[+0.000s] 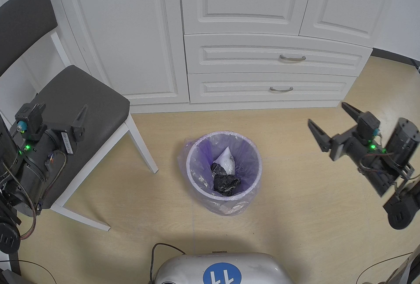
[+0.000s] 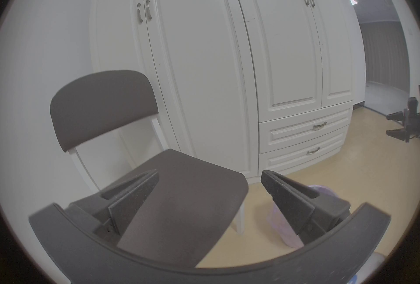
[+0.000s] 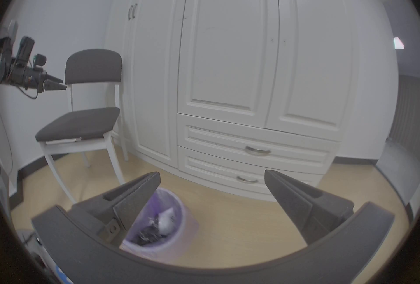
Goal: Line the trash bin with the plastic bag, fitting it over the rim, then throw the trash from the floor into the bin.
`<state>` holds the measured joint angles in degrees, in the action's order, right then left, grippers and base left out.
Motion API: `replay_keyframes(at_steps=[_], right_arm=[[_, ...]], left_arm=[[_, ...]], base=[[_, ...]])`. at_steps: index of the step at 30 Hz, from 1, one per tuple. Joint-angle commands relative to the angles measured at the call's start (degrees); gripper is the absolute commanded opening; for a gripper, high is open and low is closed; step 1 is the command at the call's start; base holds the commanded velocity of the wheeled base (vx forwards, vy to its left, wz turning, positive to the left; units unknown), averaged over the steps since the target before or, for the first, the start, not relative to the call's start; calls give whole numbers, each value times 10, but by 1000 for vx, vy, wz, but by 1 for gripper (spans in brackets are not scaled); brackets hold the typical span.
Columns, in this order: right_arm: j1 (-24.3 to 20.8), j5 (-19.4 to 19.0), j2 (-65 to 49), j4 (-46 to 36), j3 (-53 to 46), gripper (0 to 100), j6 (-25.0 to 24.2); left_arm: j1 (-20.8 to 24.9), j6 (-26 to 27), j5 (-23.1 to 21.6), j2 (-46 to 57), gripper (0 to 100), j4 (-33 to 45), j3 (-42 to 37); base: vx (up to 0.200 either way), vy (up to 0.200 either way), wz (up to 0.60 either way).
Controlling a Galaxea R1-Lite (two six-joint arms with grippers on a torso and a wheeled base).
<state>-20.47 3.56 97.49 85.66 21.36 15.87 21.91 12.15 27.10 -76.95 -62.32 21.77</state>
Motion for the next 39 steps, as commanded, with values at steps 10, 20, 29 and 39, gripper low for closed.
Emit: replay_keyframes(at_steps=[10, 20, 29, 39], right_arm=[[89, -15, -117, 43, -140, 100, 23], [104, -2, -247, 27, -134, 100, -108], [108, 11, -448, -280, -34, 100, -121], [160, 13, -699, -681, 71, 100, -124]], left_arm=[[30, -35, -1, 78, 100, -26, -61], [2, -23, -15, 182, 100, -16, -51], [-64, -5, -48, 310, 100, 111, -18], [-152, -8, -49, 480, 100, 294, -3]], base=[[0, 0, 0], [0, 0, 0], [0, 0, 0], [0, 0, 0]])
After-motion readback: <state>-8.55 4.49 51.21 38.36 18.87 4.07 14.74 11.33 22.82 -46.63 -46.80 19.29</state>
